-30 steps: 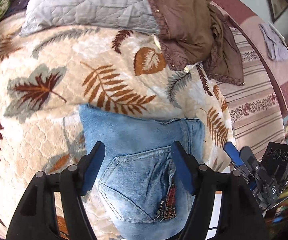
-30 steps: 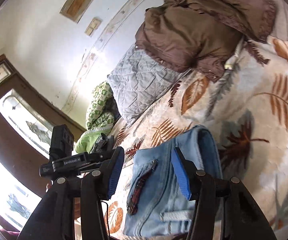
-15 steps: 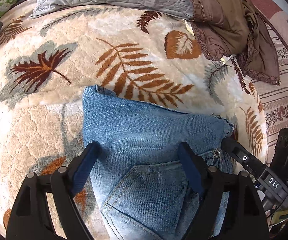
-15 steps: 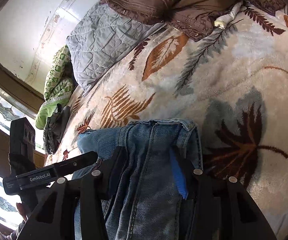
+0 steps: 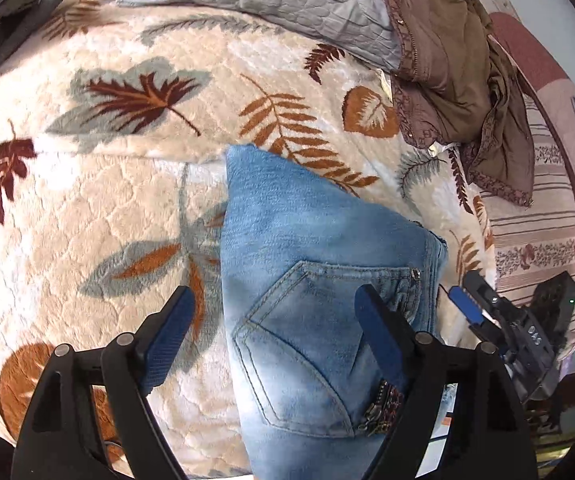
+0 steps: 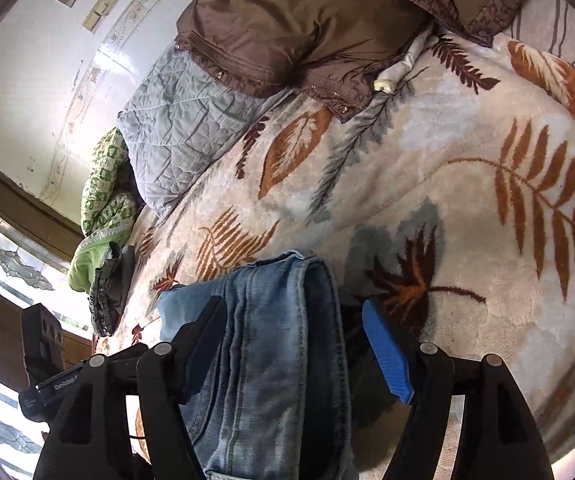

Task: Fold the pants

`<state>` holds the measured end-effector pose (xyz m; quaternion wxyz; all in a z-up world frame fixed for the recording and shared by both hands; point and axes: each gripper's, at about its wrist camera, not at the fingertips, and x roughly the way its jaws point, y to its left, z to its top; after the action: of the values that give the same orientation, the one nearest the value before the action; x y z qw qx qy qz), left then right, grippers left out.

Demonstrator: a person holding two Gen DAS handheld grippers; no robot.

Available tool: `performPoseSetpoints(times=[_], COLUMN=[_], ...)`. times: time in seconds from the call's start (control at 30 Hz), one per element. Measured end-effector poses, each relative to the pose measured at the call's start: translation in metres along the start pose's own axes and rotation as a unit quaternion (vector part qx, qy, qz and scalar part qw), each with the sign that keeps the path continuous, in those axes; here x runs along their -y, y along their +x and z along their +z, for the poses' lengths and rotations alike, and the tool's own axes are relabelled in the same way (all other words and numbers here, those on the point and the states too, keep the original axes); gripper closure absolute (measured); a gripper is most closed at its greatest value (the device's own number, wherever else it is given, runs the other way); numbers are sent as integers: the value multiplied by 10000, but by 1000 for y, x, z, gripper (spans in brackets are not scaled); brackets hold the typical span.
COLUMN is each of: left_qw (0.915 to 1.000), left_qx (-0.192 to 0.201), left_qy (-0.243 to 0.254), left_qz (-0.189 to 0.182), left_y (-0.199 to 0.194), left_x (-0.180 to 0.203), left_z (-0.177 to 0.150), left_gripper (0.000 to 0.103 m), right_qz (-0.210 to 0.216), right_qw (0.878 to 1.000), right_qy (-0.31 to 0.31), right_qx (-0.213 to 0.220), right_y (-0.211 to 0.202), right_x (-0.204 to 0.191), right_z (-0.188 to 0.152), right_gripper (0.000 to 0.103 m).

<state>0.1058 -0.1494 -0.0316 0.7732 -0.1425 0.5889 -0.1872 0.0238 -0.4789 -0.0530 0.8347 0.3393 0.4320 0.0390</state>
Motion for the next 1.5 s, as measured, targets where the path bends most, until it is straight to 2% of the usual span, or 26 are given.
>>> performPoseSetpoints(times=[0.07, 0.13, 0.17, 0.2, 0.23, 0.3, 0.37, 0.4, 0.47, 0.57, 0.6, 0.63, 0.7, 0.77, 0.83, 0.87, 0.9, 0.93, 1.03, 1.07, 1.17, 1.3, 1.5], left_qw=[9998, 9997, 9997, 9994, 9992, 9995, 9992, 9989, 9992, 9985, 9980, 9973, 9955, 9949, 9942, 9931, 9942, 9961, 9981, 9984, 9987, 9988, 9989], left_qx=[-184, -247, -250, -257, -260, -271, -396, -426, -383, -483, -494, -488, -501, -621, -870, -967, -888, -752, -580, -557, -491, -379, -380], left_qy=[-39, 25, -6, -65, -124, -126, -32, -47, -34, -128, -227, -336, -507, -514, -410, -457, -443, -334, -134, -80, 53, 212, 233], left_qz=[-41, 57, -51, -216, -285, -130, 99, 168, 78, -208, -333, -428, -619, -609, -481, -482, -420, -308, -128, -37, 103, 210, 166], left_y=[6, 9, 6, 4, 4, 13, 29, 32, 23, 2, -6, -13, -18, -10, 8, 13, 10, 5, 1, 6, 17, 14, 10], left_x=[1, 8, 11, 12, 13, 14, 16, 16, 15, 5, 0, -5, -11, -9, -1, 1, 6, 11, 22, 24, 25, 31, 28], left_z=[-3, -6, -9, -10, -13, -14, -14, -15, -17, -25, -31, -38, -54, -69, -79, -84, -87, -88, -93, -94, -99, -100, -102], left_gripper=[21, 21, 21, 21, 21, 21, 21, 21, 21, 22, 22, 22, 22, 22, 22, 22, 22, 22, 22, 21, 19, 19, 19], right_qz=[74, -12, 130, 195, 143, -87, -571, -666, -478, 134, 278, 381, 544, 617, 421, 356, 545, 530, 211, 55, -447, -224, -299], right_qw=[9996, 9986, 9978, 9961, 9933, 9870, 9833, 9831, 9873, 9937, 9945, 9951, 9950, 9929, 9912, 9908, 9884, 9875, 9785, 9759, 9725, 9855, 9872], right_qy=[-71, -270, -497, -807, -1146, -1600, -1705, -1634, -1441, -1053, -939, -811, -605, -539, -661, -868, -1077, -1270, -2047, -2177, -2241, -1626, -1520], right_qx=[-266, -458, -425, -301, -76, 95, -275, -484, -466, -363, -379, -427, -585, -864, -1070, -977, -924, -764, -150, -108, -449, -432, -389], right_y=[18, 34, 33, 28, 20, 17, 41, 51, 45, 9, -3, -12, -25, -25, -18, -21, -26, -35, -60, -59, -26, -19, -25], right_x=[-3, -11, -20, -31, -42, -54, -46, -37, -31, -24, -20, -15, -7, -3, -3, -8, -16, -24, -48, -49, -31, -12, -14], right_z=[-1, -2, -2, -3, -4, -5, -4, -4, -2, -1, -3, -8, -21, -38, -53, -58, -61, -62, -67, -68, -75, -70, -69], right_gripper=[30, 38, 69, 82, 83, 85, 84, 76, 69, 62, 56, 52, 38, 35, 35, 45, 81, 89, 89, 89, 89, 86, 79])
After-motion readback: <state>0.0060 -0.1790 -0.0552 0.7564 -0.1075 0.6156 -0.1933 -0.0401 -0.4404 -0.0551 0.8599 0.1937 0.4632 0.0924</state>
